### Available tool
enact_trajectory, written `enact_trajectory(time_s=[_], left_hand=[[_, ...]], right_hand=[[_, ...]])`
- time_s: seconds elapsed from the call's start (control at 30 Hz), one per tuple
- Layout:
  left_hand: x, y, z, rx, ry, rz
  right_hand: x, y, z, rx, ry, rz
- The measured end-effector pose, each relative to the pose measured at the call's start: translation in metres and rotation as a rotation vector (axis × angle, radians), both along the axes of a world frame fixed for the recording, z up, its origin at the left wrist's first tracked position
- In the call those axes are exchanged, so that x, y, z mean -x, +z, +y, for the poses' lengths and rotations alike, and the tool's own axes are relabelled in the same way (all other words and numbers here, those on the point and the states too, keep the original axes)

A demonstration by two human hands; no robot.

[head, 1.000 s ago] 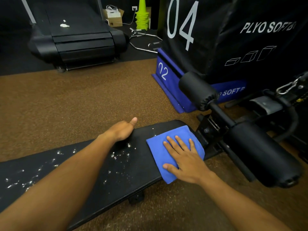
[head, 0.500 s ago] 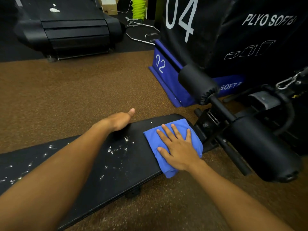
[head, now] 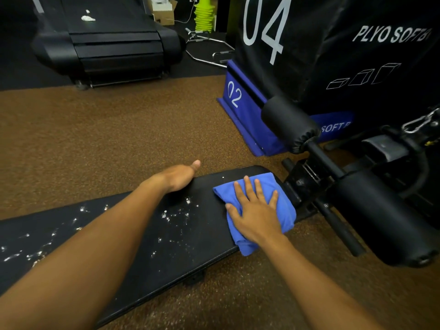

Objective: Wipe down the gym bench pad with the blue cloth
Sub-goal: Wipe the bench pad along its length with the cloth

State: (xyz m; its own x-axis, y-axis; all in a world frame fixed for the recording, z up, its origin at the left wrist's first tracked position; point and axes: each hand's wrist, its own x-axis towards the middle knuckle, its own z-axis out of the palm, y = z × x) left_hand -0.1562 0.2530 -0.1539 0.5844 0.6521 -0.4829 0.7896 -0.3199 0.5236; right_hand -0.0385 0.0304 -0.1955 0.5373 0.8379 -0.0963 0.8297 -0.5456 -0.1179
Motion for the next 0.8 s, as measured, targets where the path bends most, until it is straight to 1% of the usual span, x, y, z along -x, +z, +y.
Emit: enact_trajectory(time_s=[0.3, 0.47, 0.63, 0.7, 0.8], left_hand=[[-0.001, 0.001, 0.002, 0.027, -0.018, -0.036], [0.003, 0.003, -0.003, 0.015, -0.022, -0.063], [0.006, 0.001, -0.002, 0.055, 0.007, -0.080], [0.008, 0.003, 0.000, 0.122, 0.032, -0.103], [0.007, 0.002, 0.001, 0.249, 0.013, -0.183]], right_hand=[[-0.024, 0.002, 0.039, -0.085, -0.051, 0.056], [-0.032, 0.007, 0.062, -0.073, -0.091, 0.056], [-0.012, 0.008, 0.060, -0.043, -0.048, 0.063], [0.003, 0.009, 0.061, -0.054, 0.005, 0.080], [0.033, 0.007, 0.053, -0.096, 0.106, 0.124]])
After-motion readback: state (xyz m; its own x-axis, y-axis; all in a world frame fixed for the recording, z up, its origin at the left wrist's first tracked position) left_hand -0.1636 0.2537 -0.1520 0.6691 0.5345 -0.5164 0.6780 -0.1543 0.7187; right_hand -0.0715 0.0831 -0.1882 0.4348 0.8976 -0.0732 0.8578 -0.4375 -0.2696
